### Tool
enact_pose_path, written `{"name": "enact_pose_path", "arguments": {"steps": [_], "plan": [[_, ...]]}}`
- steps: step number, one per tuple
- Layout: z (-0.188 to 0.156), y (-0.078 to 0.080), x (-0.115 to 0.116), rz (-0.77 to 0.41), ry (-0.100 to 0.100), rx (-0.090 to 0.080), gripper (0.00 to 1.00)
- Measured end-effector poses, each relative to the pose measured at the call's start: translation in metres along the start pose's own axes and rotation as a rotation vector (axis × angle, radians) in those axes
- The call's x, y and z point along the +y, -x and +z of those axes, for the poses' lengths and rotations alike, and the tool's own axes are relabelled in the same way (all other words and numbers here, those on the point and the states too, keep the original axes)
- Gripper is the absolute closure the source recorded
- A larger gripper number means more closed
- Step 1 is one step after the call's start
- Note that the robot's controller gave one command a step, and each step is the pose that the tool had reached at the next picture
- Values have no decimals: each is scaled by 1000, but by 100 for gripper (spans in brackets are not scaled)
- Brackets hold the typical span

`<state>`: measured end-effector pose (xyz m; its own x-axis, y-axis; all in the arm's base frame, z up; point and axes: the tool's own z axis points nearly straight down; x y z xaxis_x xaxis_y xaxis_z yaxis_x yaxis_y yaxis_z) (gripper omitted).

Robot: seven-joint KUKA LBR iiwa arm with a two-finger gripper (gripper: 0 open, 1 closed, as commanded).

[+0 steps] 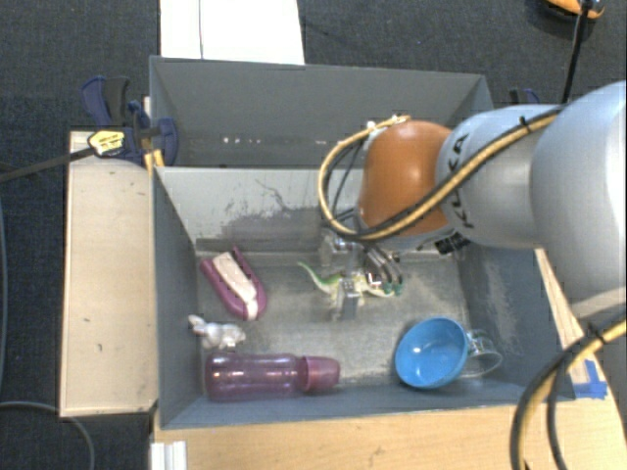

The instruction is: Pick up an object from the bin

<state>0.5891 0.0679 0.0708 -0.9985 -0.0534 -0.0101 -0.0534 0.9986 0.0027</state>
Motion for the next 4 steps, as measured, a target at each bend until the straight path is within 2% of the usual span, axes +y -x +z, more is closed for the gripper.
{"name": "enact_pose_path", "arguments": {"steps": [1,3,4], "plan": [[0,-18,-10,49,0,3,100],[-3,-19,-10,50,0,6,100],[-20,-19,-10,50,0,9,100]]}}
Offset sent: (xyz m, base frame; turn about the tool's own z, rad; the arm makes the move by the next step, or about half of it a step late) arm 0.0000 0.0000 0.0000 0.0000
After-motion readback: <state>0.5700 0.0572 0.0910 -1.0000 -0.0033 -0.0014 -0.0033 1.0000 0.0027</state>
